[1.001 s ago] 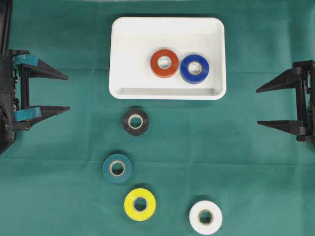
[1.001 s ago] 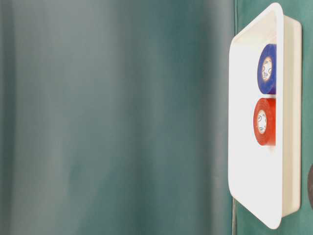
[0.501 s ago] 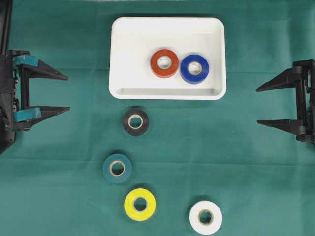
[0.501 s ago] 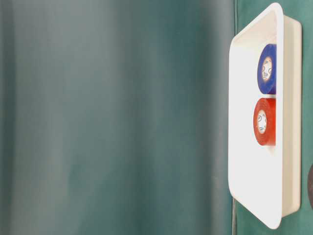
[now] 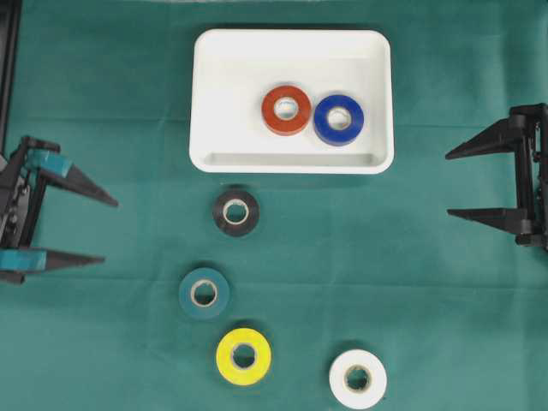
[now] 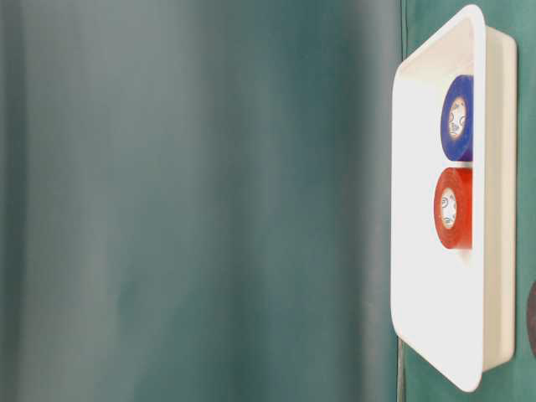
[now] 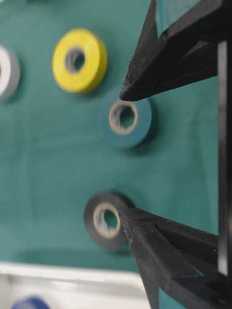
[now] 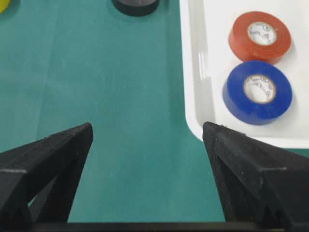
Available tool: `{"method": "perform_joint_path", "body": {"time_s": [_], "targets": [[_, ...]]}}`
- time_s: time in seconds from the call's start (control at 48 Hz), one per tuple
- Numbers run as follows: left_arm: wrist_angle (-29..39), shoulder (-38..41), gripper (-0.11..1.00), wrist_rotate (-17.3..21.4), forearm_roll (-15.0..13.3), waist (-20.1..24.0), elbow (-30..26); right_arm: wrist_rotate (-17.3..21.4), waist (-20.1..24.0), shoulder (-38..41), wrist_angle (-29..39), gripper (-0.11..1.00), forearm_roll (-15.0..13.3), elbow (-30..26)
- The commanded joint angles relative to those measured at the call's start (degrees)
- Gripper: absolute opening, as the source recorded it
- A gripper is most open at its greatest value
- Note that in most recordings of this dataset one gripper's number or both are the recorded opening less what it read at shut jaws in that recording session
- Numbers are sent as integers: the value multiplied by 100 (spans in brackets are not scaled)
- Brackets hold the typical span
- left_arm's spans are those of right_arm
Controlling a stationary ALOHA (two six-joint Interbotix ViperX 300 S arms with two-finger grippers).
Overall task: Pick up the tape from a random location and place it into the white case.
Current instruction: 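Move the left gripper over the teal tape roll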
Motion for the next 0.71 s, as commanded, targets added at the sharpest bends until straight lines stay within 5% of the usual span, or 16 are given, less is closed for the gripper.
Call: {"method": "perform_joint_path", "body": {"time_s": [0.0,0.375,0.688], "targets": [[-53,35,98,-35,-9,-97,-97,0,-9,18,-53,88,18,-114],[-501,325,98,-35,-9,-97,-132,0,-9,26,-53,88,26,-185],[-1046,1345,98,-9,-9,-97,-536,0,-9,44,-53,88,18,-185]]}}
